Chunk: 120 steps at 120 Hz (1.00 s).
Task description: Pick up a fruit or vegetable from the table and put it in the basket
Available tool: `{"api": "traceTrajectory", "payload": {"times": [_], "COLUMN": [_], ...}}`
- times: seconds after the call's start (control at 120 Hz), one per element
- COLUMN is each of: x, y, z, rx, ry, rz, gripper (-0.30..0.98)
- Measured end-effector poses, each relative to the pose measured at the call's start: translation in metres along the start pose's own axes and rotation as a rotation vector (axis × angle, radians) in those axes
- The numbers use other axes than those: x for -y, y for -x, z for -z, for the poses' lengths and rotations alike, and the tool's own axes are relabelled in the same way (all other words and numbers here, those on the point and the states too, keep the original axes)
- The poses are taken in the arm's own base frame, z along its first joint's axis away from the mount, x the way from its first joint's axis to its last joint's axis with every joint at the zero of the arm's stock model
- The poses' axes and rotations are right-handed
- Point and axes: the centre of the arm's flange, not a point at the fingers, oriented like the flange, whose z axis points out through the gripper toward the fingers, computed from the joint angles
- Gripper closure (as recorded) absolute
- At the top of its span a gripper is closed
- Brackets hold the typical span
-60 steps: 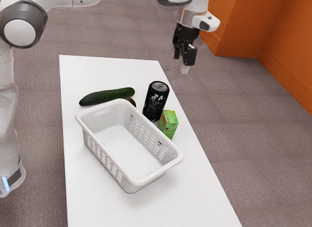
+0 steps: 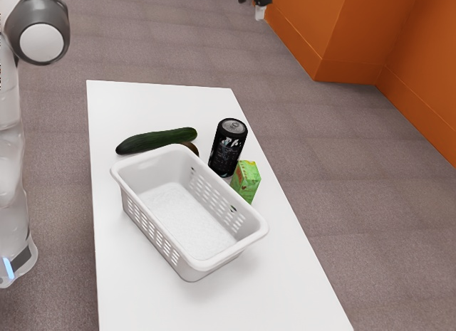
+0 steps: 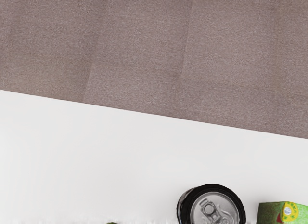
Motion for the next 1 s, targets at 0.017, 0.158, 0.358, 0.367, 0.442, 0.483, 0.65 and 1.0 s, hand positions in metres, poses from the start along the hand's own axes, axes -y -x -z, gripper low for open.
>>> {"api": "traceTrajectory", "payload": {"times": [0.017,0.158,0.358,0.367,0.442,0.483,0.65,1.0], "x": [0.004,0.042,0.099,0.099,0.097,0.092,0.043,0.029], "y": [0.0,-0.013,-0.025,-0.026,-0.031,-0.033,-0.008,0.106], "z": [-0.001,-0.043,-0.119,-0.122,-0.135,-0.137,-0.17,-0.246], "rx": [0.005,0.096,0.23,0.233,0.247,0.247,0.316,0.324], "ry": [-0.005,-0.057,-0.069,-0.07,-0.069,-0.066,-0.006,0.018], "rz": [0.007,0.078,0.185,0.185,0.181,0.175,0.11,0.086], "gripper": [0.0,0.0,0.0,0.0,0.0,0.0,0.0,0.0]}}
